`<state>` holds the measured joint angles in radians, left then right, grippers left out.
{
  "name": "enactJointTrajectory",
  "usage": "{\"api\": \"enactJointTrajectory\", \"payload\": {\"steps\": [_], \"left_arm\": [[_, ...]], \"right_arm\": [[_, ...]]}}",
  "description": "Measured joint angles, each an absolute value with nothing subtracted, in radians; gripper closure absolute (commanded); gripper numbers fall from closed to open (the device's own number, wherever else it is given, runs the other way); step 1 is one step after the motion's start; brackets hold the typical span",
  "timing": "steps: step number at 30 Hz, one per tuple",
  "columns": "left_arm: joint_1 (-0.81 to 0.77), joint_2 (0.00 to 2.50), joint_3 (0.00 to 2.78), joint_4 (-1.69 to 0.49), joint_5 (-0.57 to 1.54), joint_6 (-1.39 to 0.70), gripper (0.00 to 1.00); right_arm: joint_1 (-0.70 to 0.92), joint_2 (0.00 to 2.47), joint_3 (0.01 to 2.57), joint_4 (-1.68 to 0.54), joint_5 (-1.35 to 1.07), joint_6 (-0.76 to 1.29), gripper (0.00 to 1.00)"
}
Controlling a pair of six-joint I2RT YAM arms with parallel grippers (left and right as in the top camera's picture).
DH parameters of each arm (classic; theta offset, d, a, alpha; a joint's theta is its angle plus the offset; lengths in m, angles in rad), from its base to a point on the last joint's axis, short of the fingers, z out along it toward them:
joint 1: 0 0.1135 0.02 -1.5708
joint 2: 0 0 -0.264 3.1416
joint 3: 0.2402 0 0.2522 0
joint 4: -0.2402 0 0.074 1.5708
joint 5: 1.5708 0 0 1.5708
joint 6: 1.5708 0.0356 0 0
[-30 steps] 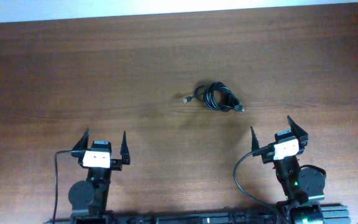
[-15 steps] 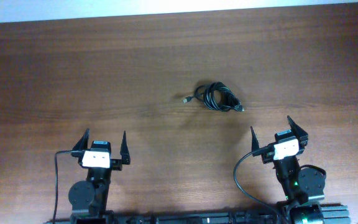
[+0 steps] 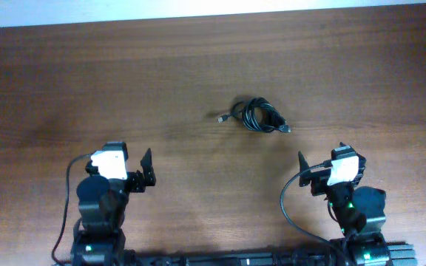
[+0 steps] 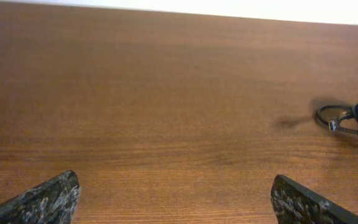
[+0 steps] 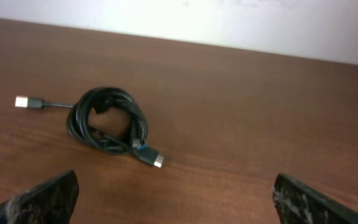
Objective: Untangle cables
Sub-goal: 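Reach both grippers to the black cable coil and grasp opposite sides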
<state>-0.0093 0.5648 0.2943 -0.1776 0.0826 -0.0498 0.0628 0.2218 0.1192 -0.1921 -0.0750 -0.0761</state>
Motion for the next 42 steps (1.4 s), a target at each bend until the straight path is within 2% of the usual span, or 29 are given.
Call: {"api": "enactJointTrajectory", "payload": {"steps": [6,12,15,17,20,25,27,30,33,39,42], "left_arm": [[-0.010,0.954,0.543,-0.337,0.119,-0.050,0.01],[-0.010,1.281,0.913,-0.683,0.124,-0.028,0.01],[-0.010,1.343,1.076,-0.888,0.125,-0.006,0.01],[-0.010,1.345,1.145,-0.946,0.124,0.000,0.01],[-0.010,1.345,1.163,-0.922,0.158,0.001,0.01],[-0.020,1.347,1.167,-0.567,0.302,-0.053,0.03],[-0.047,1.357,1.178,-0.534,0.315,-0.078,0.02],[-0.130,1.470,1.266,-0.538,0.302,-0.095,0.03],[-0.213,1.605,1.379,-0.520,0.297,-0.095,0.05],[-0.403,1.852,1.420,-0.318,0.290,-0.091,0.05],[-0.508,1.971,1.420,-0.290,0.291,-0.091,0.11]], "right_arm": [[0.063,0.588,0.339,-0.253,-0.075,-0.074,0.01],[0.063,0.999,0.709,-0.565,-0.076,-0.073,0.01],[0.063,1.138,0.884,-0.775,-0.079,-0.105,0.02],[0.063,1.176,0.963,-0.849,-0.083,-0.117,0.02],[0.063,1.179,1.012,-0.867,-0.118,-0.119,0.02],[0.063,1.180,1.016,-0.871,-0.193,-0.124,0.01],[0.063,1.180,1.016,-0.870,-0.201,-0.121,0.02],[0.063,1.180,1.016,-0.860,-0.163,-0.048,0.01],[0.063,1.180,1.016,-0.880,-0.024,0.078,0.00],[0.063,1.180,1.018,-0.942,0.114,0.192,0.00],[0.063,1.180,1.018,-0.954,0.159,0.224,0.00]]}}
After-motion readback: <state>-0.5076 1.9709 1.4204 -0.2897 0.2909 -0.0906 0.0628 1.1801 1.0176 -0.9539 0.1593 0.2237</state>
